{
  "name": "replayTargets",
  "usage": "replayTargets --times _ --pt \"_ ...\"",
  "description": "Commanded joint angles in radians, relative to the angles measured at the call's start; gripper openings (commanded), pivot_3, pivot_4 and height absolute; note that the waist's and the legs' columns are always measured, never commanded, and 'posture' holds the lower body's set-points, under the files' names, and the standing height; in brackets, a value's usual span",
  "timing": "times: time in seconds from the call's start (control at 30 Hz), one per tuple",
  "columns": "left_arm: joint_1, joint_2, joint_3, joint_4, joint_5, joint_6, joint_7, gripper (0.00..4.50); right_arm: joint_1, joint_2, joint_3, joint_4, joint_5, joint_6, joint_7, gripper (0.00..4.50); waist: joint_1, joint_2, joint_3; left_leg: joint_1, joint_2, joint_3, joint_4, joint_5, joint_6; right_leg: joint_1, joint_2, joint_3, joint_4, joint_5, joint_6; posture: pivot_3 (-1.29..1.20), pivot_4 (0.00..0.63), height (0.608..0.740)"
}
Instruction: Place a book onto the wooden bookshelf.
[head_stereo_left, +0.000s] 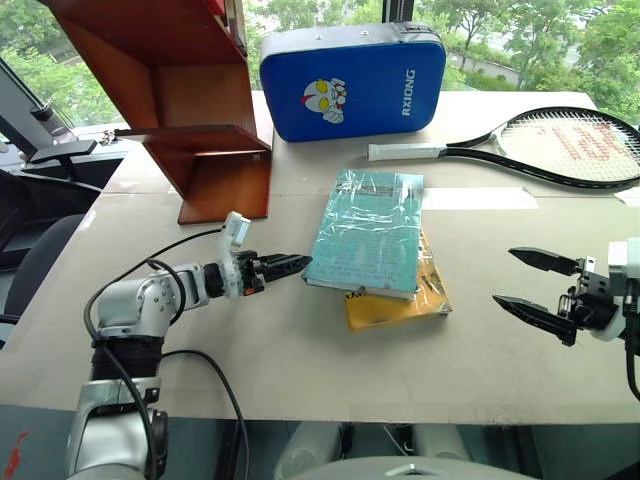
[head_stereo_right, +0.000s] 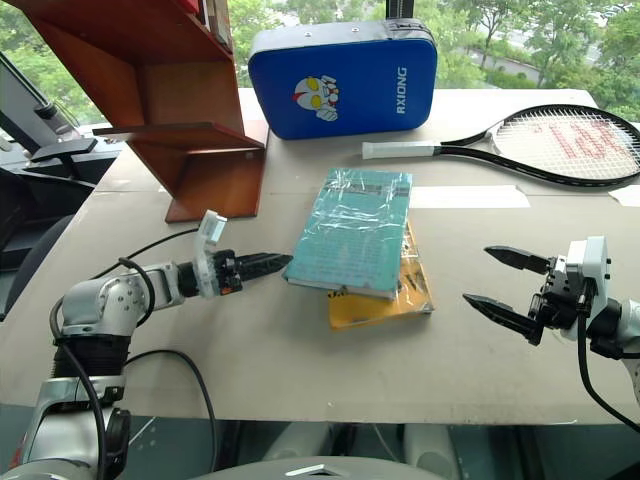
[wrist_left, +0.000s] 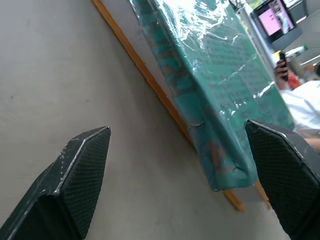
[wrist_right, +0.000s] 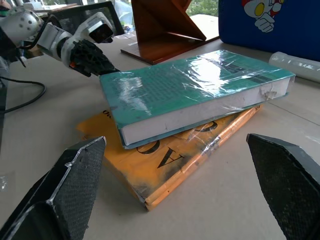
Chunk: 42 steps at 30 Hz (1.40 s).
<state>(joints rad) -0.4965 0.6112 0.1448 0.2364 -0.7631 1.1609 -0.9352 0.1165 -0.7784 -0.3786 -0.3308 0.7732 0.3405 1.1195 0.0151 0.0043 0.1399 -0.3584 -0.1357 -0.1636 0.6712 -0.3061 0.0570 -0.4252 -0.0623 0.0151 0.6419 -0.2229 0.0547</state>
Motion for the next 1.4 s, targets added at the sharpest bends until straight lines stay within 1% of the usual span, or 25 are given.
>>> replayTargets --times 0.03,0.1,0.3,0.33,0.37,0.43,0.53,0.6,0.63,0.67,0.7,0.83,0.93,1.03,1.07,1.13,1.23,1.3,1.33,1.4 --pt "-0.105 -0.014 -0.019 0.097 -0.045 0.158 -0.027 4.43 -0.007 -0.010 -0.026 -0.058 0.031 0.013 -0.003 4.50 0.001 -0.001 0.000 0.000 0.000 0.000 0.000 0.000 0.000 0.000 0.000 0.000 0.000 0.000 0.000 0.00 0.150 0.740" --pt "-0.154 -0.025 -0.042 0.147 -0.039 0.191 -0.047 4.43 -0.003 -0.014 -0.036 -0.074 0.041 0.022 -0.001 4.50 0.000 -0.001 0.000 0.000 0.000 0.000 0.001 0.000 0.000 0.000 0.000 0.000 0.000 0.000 0.000 0.00 0.150 0.740" --pt "-0.247 -0.054 -0.109 0.260 0.004 0.195 -0.098 4.43 0.000 -0.024 -0.074 -0.093 0.060 0.039 -0.001 4.50 -0.002 -0.001 0.000 -0.002 0.000 0.001 0.001 0.000 0.000 -0.003 0.000 0.001 0.001 0.000 0.000 0.00 0.150 0.740" --pt "-0.256 -0.054 -0.116 0.270 0.006 0.194 -0.108 4.05 0.000 -0.022 -0.082 -0.096 0.064 0.041 -0.007 4.50 -0.002 -0.001 0.000 -0.002 0.000 0.001 0.001 0.000 0.000 -0.003 0.000 0.001 0.001 0.000 0.000 0.00 0.150 0.740" --pt "-0.262 -0.053 -0.122 0.275 0.007 0.193 -0.118 3.92 0.001 -0.021 -0.088 -0.099 0.067 0.043 -0.013 4.50 -0.002 -0.001 0.000 -0.003 0.000 0.001 0.001 0.000 0.000 -0.003 0.000 0.001 0.001 0.000 0.000 0.00 0.150 0.740" --pt "-0.271 -0.048 -0.124 0.279 0.008 0.197 -0.136 3.33 0.003 -0.020 -0.097 -0.106 0.074 0.049 -0.022 4.50 -0.001 -0.001 0.000 -0.003 0.000 0.001 0.001 0.000 0.000 -0.004 0.000 0.002 0.001 0.000 0.000 0.00 0.150 0.740" --pt "-0.271 -0.030 -0.118 0.276 0.006 0.209 -0.155 1.86 0.009 -0.020 -0.106 -0.114 0.076 0.054 -0.032 4.50 -0.002 -0.001 0.001 -0.003 0.000 0.001 0.001 0.000 0.000 -0.004 0.000 0.002 0.001 0.000 0.000 0.00 0.150 0.740" --pt "-0.265 -0.016 -0.107 0.266 0.000 0.218 -0.164 1.06 0.007 -0.020 -0.105 -0.120 0.077 0.058 -0.041 4.50 -0.002 -0.001 0.001 -0.003 0.000 0.001 0.001 0.000 0.000 -0.004 0.000 0.002 0.001 0.000 0.000 0.00 0.150 0.740" --pt "-0.261 -0.010 -0.099 0.258 -0.005 0.226 -0.166 0.52 0.006 -0.020 -0.103 -0.122 0.077 0.060 -0.045 4.50 -0.002 -0.001 0.001 -0.003 0.000 0.001 0.001 0.000 0.000 -0.005 0.000 0.002 0.001 0.000 0.000 0.00 0.150 0.740" --pt "-0.257 -0.005 -0.092 0.247 -0.010 0.230 -0.166 0.09 0.004 -0.021 -0.102 -0.123 0.078 0.060 -0.049 4.50 -0.002 -0.001 0.001 -0.003 0.000 0.001 0.001 0.000 0.000 -0.005 0.000 0.002 0.001 0.000 0.000 0.00 0.150 0.740" --pt "-0.255 0.000 -0.078 0.239 -0.016 0.238 -0.162 0.02 0.000 -0.021 -0.099 -0.124 0.077 0.061 -0.053 4.50 -0.002 -0.001 0.001 -0.003 0.000 0.002 0.001 0.000 0.000 -0.005 0.000 0.002 0.001 0.000 0.000 0.00 0.150 0.740" --pt "-0.244 0.010 -0.007 0.151 -0.049 0.251 -0.137 0.02 -0.027 -0.022 -0.086 -0.117 0.074 0.067 -0.064 4.50 -0.002 -0.001 0.001 -0.004 0.000 0.002 0.001 0.000 0.000 -0.005 0.000 0.003 0.001 0.000 0.000 0.00 0.150 0.740" --pt "-0.229 0.005 0.046 -0.052 -0.069 0.164 -0.107 0.02 -0.077 -0.018 -0.076 -0.084 0.066 0.062 -0.077 4.50 -0.002 -0.003 0.001 -0.004 0.000 0.002 0.001 0.000 0.000 -0.006 0.000 0.003 0.001 0.000 0.000 0.00 0.150 0.740" --pt "-0.218 0.023 -0.020 -0.317 0.046 -0.095 -0.098 0.02 -0.143 -0.008 -0.072 -0.043 0.067 0.062 -0.096 4.50 -0.001 -0.005 0.003 -0.005 0.000 0.002 0.001 0.000 0.000 -0.005 -0.001 0.003 0.001 0.000 0.000 0.00 0.150 0.740" --pt "-0.236 0.012 -0.051 -0.371 0.140 -0.273 -0.079 0.02 -0.172 -0.007 -0.066 -0.026 0.071 0.066 -0.100 4.50 0.000 -0.005 0.003 -0.005 0.000 0.003 0.002 0.000 0.000 -0.005 -0.001 0.003 0.001 0.000 0.000 0.00 0.150 0.740" --pt "-0.272 0.006 -0.119 -0.419 0.310 -0.557 -0.049 0.02 -0.223 0.002 -0.053 0.000 0.075 0.070 -0.109 4.50 0.005 -0.005 0.003 -0.005 0.000 0.004 0.002 0.000 0.000 -0.005 -0.001 0.003 0.001 0.000 0.000 0.00 0.150 0.740" --pt "-0.322 0.044 -0.205 -0.419 0.546 -0.900 -0.003 0.02 -0.295 0.022 -0.027 0.018 0.083 0.082 -0.137 4.50 0.003 -0.005 0.003 -0.004 0.000 0.005 0.001 0.000 0.000 -0.005 -0.001 0.003 0.000 0.001 -0.001 0.00 0.150 0.740" --pt "-0.370 0.093 -0.238 -0.360 0.738 -1.170 0.077 0.02 -0.341 0.036 -0.011 0.030 0.081 0.086 -0.156 4.50 -0.001 -0.005 0.003 -0.004 0.001 0.006 0.000 0.000 0.000 -0.006 -0.001 0.004 0.000 0.001 -0.001 0.00 0.150 0.740" --pt "-0.397 0.123 -0.247 -0.325 0.812 -1.278 0.108 0.02 -0.363 0.040 -0.004 0.041 0.080 0.090 -0.156 4.50 -0.003 -0.005 0.003 -0.004 0.001 0.006 0.000 0.000 0.000 -0.006 -0.001 0.005 0.000 0.001 -0.001 0.00 0.150 0.740" --pt "-0.455 0.191 -0.240 -0.264 0.943 -1.363 0.193 0.02 -0.422 0.047 0.007 0.076 0.084 0.099 -0.158 4.50 -0.001 -0.005 0.003 -0.004 0.001 0.009 -0.001 0.000 0.000 -0.007 0.000 0.007 0.000 0.001 -0.001 0.00 0.150 0.740"
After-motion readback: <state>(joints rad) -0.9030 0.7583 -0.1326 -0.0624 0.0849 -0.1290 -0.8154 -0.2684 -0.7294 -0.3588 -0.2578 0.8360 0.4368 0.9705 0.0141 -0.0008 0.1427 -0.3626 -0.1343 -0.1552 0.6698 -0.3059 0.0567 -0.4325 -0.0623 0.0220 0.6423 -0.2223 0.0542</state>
